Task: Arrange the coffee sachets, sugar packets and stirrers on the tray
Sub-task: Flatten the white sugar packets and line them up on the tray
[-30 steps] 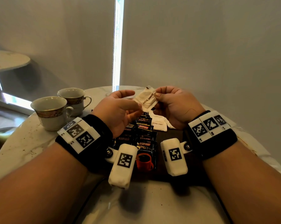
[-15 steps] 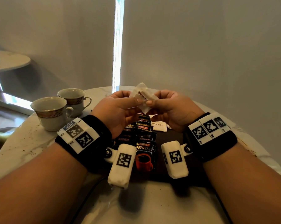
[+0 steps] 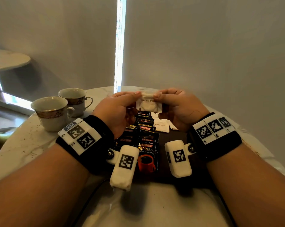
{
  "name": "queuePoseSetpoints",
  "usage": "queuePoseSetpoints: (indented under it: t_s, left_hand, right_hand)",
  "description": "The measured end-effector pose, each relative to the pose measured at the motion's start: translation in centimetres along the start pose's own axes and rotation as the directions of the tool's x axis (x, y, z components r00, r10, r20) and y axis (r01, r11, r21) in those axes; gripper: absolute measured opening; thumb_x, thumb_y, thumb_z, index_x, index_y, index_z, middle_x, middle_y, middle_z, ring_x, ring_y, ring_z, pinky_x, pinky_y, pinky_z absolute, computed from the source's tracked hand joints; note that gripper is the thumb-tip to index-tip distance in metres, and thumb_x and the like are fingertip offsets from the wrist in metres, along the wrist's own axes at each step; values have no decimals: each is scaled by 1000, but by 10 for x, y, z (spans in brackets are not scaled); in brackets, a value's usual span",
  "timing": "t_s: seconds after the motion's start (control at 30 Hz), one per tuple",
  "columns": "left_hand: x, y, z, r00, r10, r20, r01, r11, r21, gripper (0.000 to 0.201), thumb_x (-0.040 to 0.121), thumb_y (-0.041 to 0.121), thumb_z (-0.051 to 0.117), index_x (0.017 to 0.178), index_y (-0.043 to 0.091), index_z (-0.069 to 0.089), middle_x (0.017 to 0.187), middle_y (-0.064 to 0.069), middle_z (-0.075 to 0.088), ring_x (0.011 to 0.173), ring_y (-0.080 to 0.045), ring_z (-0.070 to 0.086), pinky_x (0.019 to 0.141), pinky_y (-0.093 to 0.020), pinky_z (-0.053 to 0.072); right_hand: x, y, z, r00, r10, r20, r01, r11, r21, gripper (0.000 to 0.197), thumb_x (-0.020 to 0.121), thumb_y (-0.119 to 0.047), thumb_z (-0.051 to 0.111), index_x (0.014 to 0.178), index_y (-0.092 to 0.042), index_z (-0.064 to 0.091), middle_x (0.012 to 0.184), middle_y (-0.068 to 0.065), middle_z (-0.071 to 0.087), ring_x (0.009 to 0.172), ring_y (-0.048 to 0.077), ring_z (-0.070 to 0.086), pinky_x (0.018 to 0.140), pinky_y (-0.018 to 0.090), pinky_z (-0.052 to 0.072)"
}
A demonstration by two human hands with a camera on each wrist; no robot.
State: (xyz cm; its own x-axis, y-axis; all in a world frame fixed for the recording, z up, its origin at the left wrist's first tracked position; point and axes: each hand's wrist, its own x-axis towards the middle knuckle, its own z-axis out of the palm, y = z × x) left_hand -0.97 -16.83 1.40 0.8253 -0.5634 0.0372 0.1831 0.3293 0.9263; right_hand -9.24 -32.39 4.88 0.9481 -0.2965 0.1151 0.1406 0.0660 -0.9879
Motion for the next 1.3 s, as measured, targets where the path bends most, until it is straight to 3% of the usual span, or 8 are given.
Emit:
queuePoseSetpoints:
  t_s: [0.07,0.17,0.33,0.47,0.57,0.8,1.07,1.3]
  left_hand:
    - [1,0,0,1000,-14,-25,13,999,-33,15,95,29,67,98,15,70,78,1,65,59,-9,54,46,-21,43]
    - [1,3,-2,997,-38,-65,30,993,-111,19,94,29,69,108,15,69,79,2,65,57,-8,57,44,-21,44]
    - [-4,9,-2,998,-45,-52,36,986,-164,29,102,39,55,119,18,64,64,6,58,39,-4,37,33,-19,28]
    - [-12,14,-5,998,-43,51,54,967,-251,63,92,64,46,119,11,65,60,5,36,38,-7,25,40,-19,16]
    - [-16,14,-6,995,-32,91,56,960,-273,76,86,73,41,119,8,65,65,5,29,46,-9,20,46,-22,12]
    - [-16,14,-5,994,-15,105,44,962,-271,79,85,77,34,113,8,63,68,4,27,52,-11,17,51,-25,9]
    - [-15,13,-6,996,-31,90,55,956,-288,77,88,76,34,110,9,64,67,3,31,50,-11,19,49,-22,12]
    - [-15,12,-4,996,-44,78,64,959,-277,74,89,75,34,105,10,65,67,3,31,50,-10,18,51,-23,10]
  right_hand:
    - [8,0,-10,998,-18,-55,16,999,-36,4,95,-8,61,92,-5,62,78,12,71,60,18,64,44,25,43]
    - [23,2,-41,962,-20,-271,-4,996,-88,14,96,-17,61,103,-5,64,84,10,67,53,11,50,40,22,33]
    - [37,31,-94,833,184,-522,-262,962,-79,10,99,-19,58,95,-15,67,84,5,60,52,8,38,36,22,29]
    - [41,59,-118,785,388,-484,-469,881,-54,14,99,-16,55,101,-12,68,84,6,61,46,8,35,31,20,29]
    - [41,63,-123,779,442,-445,-529,844,-88,18,101,-17,53,107,-12,69,81,6,63,44,6,34,33,19,28]
    - [38,65,-118,761,408,-504,-550,818,-169,17,93,-17,67,108,-11,74,72,1,59,49,7,38,37,21,33]
    - [36,59,-113,760,435,-483,-593,769,-239,17,94,-15,67,108,-10,73,54,-2,51,45,8,37,39,21,35]
    - [34,56,-110,752,411,-516,-598,754,-271,11,93,-11,67,101,-10,74,63,2,51,51,9,38,48,22,37]
